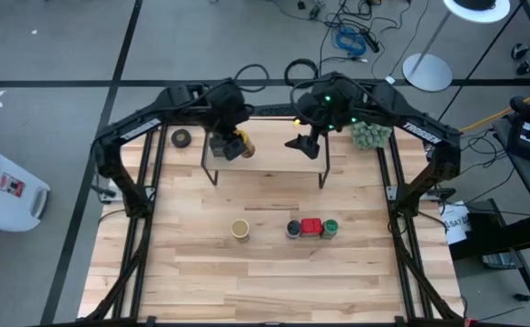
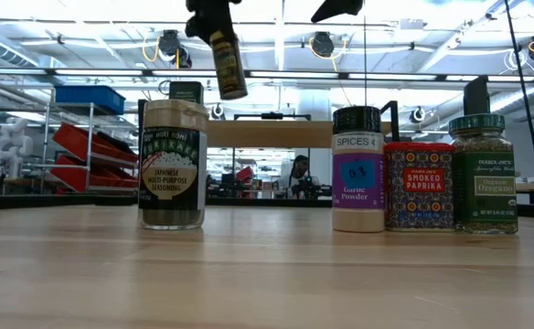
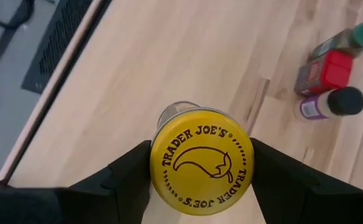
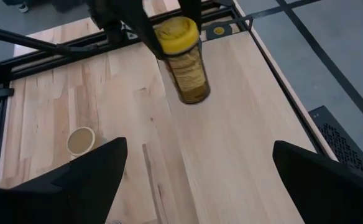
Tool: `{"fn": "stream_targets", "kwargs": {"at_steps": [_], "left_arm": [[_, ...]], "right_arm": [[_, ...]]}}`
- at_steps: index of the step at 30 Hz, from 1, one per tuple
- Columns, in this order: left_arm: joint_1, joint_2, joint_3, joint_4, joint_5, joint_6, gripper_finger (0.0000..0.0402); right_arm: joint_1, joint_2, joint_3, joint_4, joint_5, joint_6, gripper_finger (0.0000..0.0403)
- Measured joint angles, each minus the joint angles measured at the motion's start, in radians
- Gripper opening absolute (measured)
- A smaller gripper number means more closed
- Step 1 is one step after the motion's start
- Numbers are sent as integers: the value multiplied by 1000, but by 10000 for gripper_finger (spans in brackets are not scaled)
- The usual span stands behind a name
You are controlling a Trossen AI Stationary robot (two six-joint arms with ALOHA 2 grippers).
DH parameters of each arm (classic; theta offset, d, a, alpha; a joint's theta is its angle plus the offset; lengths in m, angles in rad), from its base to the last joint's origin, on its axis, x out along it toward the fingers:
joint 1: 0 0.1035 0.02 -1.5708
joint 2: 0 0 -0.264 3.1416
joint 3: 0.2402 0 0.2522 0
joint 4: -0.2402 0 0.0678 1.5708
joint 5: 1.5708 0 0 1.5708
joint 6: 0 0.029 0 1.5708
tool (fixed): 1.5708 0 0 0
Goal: Shelf spices
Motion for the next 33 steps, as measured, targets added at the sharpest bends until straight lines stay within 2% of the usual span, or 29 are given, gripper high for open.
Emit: {"fn": "stream_targets", "kwargs": {"at_steps": [7,12,23,33], "left_arm": [[15,67,37,-52,2,1,240],[21,69,38,-52,-40,3,240],[69,76,38,-85,-46,1,240],[68,89,38,-96,-28,-24,240]], "right_arm": [[-2,2,0,0,1,-9,391],[-2,3,0,0,1,-11,391],[-2,3,0,1,1,-14,391],[-2,3,0,1,1,-12,391]]}}
